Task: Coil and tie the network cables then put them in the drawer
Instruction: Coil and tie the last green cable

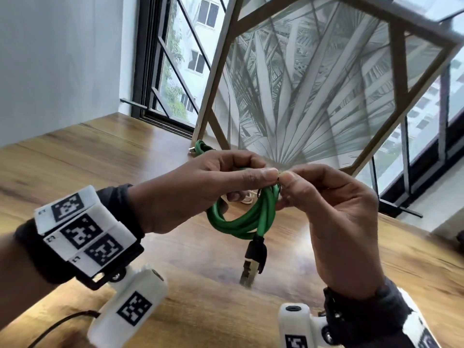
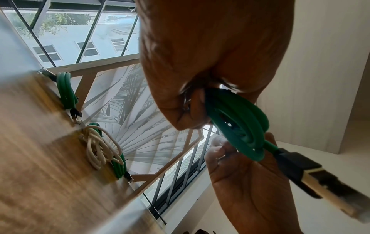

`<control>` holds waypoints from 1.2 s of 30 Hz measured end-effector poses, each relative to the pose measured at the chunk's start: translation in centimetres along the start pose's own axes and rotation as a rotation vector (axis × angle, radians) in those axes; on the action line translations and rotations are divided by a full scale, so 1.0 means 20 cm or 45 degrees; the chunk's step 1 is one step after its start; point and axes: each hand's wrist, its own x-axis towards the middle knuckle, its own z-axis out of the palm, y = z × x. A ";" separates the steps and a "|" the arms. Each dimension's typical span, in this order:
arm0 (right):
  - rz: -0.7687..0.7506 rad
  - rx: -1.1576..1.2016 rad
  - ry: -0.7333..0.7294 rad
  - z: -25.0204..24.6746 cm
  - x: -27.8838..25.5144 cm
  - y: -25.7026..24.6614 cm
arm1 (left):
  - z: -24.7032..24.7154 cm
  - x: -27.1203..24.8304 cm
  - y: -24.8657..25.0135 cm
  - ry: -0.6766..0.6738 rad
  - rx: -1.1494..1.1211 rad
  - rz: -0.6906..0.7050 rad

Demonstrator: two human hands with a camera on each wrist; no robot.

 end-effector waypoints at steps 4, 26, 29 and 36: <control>0.023 -0.059 0.006 -0.01 0.01 -0.02 | 0.02 0.00 -0.03 0.026 0.050 0.019; 0.075 -0.613 0.023 -0.07 0.02 0.00 | 0.01 0.03 -0.06 0.087 0.258 -0.201; 0.038 -0.525 -0.113 0.00 -0.02 -0.01 | 0.00 0.03 -0.08 0.145 0.355 -0.164; -0.019 -0.555 -0.364 0.05 -0.06 0.00 | -0.02 0.02 -0.17 0.132 0.403 -0.142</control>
